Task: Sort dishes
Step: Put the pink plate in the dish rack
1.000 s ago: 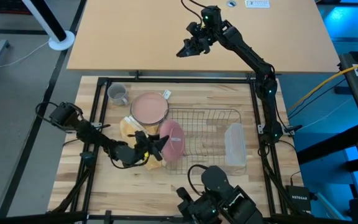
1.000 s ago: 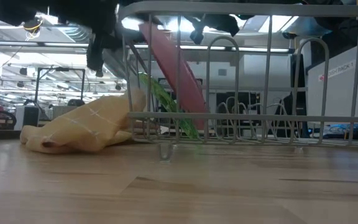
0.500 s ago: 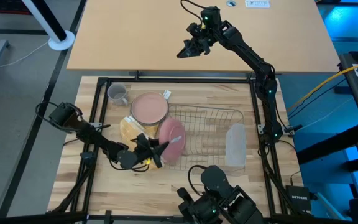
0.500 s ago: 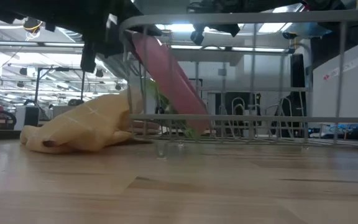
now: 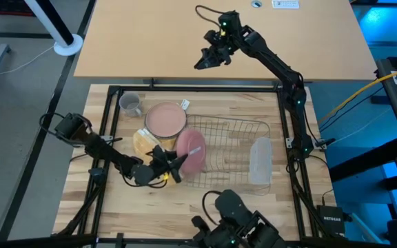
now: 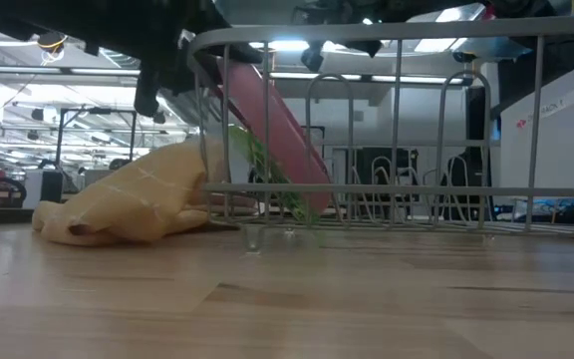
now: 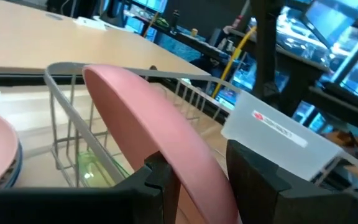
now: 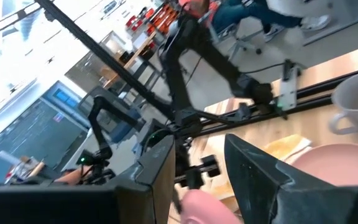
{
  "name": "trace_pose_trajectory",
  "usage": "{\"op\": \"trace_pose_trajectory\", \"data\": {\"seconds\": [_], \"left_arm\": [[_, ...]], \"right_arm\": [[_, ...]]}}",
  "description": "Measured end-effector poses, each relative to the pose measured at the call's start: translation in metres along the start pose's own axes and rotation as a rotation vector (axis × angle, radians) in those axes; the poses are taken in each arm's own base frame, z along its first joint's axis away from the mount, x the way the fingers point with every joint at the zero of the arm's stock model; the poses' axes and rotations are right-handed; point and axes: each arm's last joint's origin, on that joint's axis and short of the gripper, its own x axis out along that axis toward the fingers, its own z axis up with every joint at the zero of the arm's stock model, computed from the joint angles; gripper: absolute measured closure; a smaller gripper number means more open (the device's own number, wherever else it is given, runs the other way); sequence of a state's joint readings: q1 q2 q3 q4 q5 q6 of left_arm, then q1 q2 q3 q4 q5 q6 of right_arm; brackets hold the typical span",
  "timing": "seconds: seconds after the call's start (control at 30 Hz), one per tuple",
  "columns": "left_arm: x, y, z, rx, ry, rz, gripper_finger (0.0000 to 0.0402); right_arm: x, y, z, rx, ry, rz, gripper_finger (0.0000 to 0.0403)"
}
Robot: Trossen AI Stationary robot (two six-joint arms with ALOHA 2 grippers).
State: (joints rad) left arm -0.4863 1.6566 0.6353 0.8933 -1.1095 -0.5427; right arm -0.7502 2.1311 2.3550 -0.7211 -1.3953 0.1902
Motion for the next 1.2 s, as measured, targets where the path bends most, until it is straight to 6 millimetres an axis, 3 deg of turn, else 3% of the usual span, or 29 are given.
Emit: {"op": "trace_pose_trajectory", "data": {"seconds": [0.2,0.43,0.63,1.2], "left_arm": [[0.012,0.005,0.003,-0.033,0.015,-0.015,0.0288],[0.021,0.010,-0.001,-0.063,0.122,-0.079,0.0288],[0.020,0.009,-0.002,0.147,0.121,-0.120,0.0288],[0.010,0.004,0.003,0.080,0.149,-0.173,0.0288]], "right_arm": [[0.014,0.003,-0.002,0.019,0.022,0.027,0.0260],[0.016,0.004,-0.002,0.039,0.027,0.031,0.0260],[0.016,0.004,-0.002,0.056,0.027,0.030,0.0260],[0.016,0.004,-0.002,0.085,0.027,0.028,0.0260]]}}
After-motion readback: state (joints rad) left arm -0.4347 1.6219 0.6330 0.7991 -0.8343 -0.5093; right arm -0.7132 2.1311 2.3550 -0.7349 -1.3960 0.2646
